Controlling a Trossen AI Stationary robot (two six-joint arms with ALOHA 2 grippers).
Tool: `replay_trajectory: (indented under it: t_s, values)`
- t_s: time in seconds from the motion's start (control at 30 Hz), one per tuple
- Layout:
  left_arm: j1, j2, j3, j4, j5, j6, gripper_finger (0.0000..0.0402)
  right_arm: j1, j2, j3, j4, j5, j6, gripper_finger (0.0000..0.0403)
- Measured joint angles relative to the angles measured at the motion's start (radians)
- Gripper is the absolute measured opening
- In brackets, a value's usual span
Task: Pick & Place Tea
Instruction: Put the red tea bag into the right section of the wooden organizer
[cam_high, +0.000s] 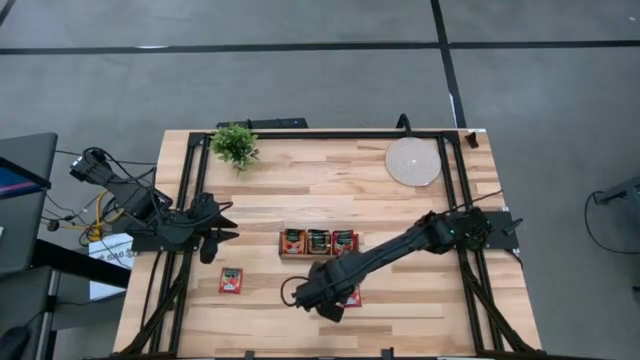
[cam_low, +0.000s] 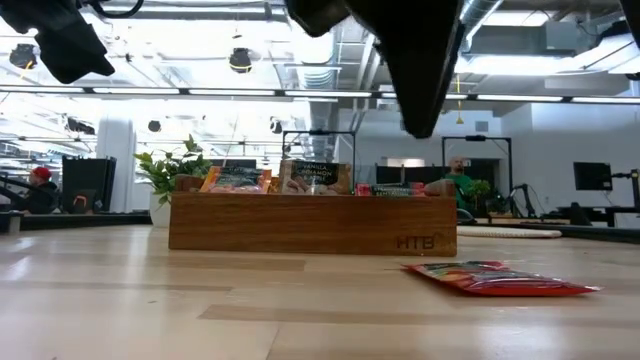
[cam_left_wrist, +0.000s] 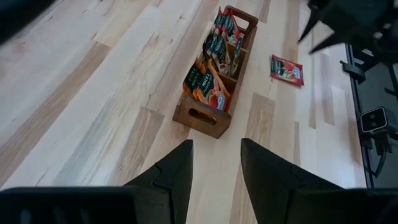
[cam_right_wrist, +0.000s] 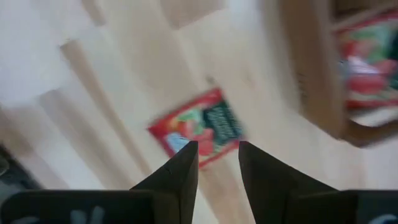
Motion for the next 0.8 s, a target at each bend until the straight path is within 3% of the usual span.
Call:
replay_trajectory:
  t_s: [0.4,0.8]
  values:
    - [0.0,0.0,0.0,0.001,0.058,0.0,0.0126,0.004,-0.004,-0.201,-0.038,-0.017,-0.002,0.0111]
    - [0.0,0.0,0.0,0.001,0.058,-0.001,0.0126,0.008,-0.003,-0.327,0.117,-0.037,0.042,0.0111]
